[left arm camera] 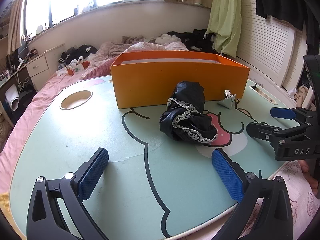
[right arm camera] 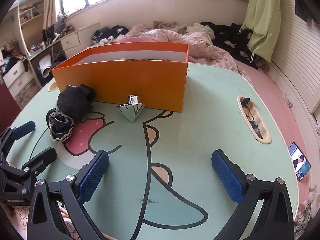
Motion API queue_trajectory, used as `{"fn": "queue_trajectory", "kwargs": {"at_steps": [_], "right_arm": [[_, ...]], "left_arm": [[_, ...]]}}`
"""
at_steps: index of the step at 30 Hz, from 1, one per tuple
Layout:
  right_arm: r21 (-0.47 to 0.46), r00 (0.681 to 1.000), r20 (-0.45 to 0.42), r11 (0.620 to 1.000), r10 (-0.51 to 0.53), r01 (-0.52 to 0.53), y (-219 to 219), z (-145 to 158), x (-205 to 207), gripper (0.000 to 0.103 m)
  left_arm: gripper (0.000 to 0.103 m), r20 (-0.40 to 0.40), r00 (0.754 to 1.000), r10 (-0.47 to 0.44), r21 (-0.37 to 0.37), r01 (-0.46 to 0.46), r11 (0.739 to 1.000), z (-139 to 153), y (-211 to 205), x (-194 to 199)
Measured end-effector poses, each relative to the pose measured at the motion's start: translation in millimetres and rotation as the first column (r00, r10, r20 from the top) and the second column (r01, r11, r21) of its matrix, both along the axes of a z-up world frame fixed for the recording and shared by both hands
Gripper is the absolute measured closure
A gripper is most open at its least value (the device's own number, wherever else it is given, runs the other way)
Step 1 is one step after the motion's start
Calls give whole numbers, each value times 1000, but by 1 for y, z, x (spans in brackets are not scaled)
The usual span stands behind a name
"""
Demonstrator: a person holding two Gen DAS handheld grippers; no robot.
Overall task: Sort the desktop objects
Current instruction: 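Reach the left gripper into the box and grasp the white fluffy pom-pom, then lift the pom-pom out and drop it beside the black cloth, left gripper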
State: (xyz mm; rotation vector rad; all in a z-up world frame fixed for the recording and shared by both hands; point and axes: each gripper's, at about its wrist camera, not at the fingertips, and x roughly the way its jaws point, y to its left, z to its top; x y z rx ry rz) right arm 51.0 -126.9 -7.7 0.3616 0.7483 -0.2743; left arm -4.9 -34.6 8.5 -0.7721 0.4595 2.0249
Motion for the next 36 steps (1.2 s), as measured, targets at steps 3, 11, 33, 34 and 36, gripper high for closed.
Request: {"fn": "queue_trajectory", "kwargs": {"at_steps": [3,11,33,34,36], "right_arm": [[2,1000,3,1000,-1,1,-2,-1,-1,0],[0,1000,2,1000,-5,5,2,0,-2,0],[1,1000,7,1000,-17,17,3,5,2,0],[-2,1000,5,1000,-17,17,4,4,1,0],[-2,1000,6,1000,-18,18,4,5,2,0]], "left_arm": [[0,19,1000,7,35,-8,999,19,-2,-12],[31,99,993,-61,52,56,997,109,59,-64],[64,324,941,102,-443,55,895,11,208,-135],[64,334,938,91,-436,69,897,11,209,-136],[64,362,930,71,-402,87,911,16,203,-140]]}}
